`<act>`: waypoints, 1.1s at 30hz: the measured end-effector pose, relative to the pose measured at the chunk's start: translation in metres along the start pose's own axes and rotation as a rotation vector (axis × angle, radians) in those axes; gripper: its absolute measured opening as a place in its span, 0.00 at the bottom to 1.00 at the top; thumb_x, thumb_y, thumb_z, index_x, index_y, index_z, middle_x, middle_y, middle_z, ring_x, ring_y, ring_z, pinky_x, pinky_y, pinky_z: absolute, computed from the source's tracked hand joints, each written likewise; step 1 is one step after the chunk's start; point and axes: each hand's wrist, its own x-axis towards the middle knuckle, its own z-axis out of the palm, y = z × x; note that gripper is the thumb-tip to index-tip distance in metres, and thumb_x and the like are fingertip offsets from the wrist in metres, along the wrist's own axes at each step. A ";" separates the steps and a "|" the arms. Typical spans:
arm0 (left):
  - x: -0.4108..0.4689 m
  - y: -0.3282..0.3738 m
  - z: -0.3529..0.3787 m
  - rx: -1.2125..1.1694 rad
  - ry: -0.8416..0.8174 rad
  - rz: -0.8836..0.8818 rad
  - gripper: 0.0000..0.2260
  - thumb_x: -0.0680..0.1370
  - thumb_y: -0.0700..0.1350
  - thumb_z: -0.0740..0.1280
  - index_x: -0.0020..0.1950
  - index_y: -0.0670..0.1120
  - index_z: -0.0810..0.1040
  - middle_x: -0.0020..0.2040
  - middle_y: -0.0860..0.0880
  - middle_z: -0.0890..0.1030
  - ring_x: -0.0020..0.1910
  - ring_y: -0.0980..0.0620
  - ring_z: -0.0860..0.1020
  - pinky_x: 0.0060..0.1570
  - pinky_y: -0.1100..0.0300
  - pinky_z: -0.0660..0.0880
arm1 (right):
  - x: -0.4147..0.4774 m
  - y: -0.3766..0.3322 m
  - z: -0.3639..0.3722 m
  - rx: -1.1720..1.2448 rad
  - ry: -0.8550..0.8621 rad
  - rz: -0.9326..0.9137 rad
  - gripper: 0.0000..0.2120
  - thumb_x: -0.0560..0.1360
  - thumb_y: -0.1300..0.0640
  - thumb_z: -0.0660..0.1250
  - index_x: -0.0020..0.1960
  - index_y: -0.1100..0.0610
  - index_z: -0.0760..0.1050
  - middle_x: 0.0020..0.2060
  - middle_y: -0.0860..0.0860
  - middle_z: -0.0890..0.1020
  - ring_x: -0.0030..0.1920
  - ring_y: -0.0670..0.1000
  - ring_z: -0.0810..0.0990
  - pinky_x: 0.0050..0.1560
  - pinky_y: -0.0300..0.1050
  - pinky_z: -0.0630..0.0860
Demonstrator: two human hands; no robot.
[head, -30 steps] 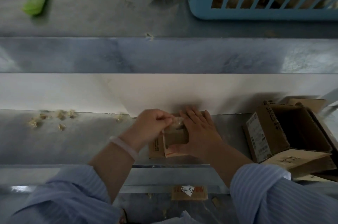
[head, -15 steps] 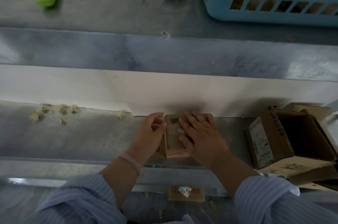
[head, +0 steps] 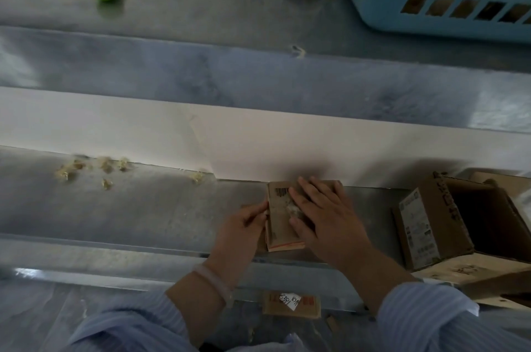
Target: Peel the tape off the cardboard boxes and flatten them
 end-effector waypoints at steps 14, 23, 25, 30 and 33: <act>0.020 0.016 0.000 -0.091 0.035 -0.193 0.06 0.79 0.34 0.64 0.46 0.45 0.74 0.44 0.43 0.80 0.43 0.46 0.80 0.50 0.46 0.79 | 0.003 0.002 -0.001 0.016 -0.025 0.015 0.31 0.78 0.35 0.46 0.75 0.47 0.64 0.76 0.47 0.63 0.77 0.49 0.58 0.75 0.58 0.51; 0.017 0.043 -0.019 -0.218 -0.054 -0.058 0.10 0.75 0.29 0.67 0.50 0.42 0.76 0.40 0.44 0.78 0.39 0.52 0.79 0.45 0.55 0.81 | 0.002 -0.001 -0.006 0.051 -0.016 0.021 0.33 0.76 0.33 0.45 0.76 0.47 0.63 0.76 0.47 0.63 0.77 0.49 0.58 0.76 0.58 0.51; 0.016 0.046 -0.019 -0.113 -0.065 0.007 0.10 0.73 0.31 0.70 0.49 0.44 0.78 0.38 0.47 0.80 0.39 0.52 0.80 0.45 0.55 0.81 | 0.003 0.000 -0.005 0.049 -0.030 0.021 0.33 0.76 0.33 0.45 0.76 0.47 0.62 0.76 0.47 0.63 0.77 0.50 0.57 0.76 0.58 0.52; 0.008 0.057 -0.013 0.488 0.018 0.487 0.08 0.74 0.38 0.70 0.47 0.51 0.80 0.39 0.57 0.80 0.42 0.60 0.78 0.43 0.69 0.74 | 0.002 0.000 0.001 0.043 0.109 0.041 0.25 0.79 0.41 0.51 0.69 0.49 0.74 0.67 0.54 0.72 0.68 0.57 0.68 0.70 0.61 0.64; 0.005 0.063 -0.005 0.487 -0.031 0.584 0.11 0.74 0.36 0.68 0.50 0.51 0.79 0.40 0.56 0.79 0.43 0.61 0.76 0.42 0.72 0.71 | 0.004 0.001 0.002 0.110 0.247 0.038 0.21 0.78 0.46 0.57 0.65 0.50 0.78 0.56 0.53 0.76 0.58 0.57 0.70 0.63 0.56 0.71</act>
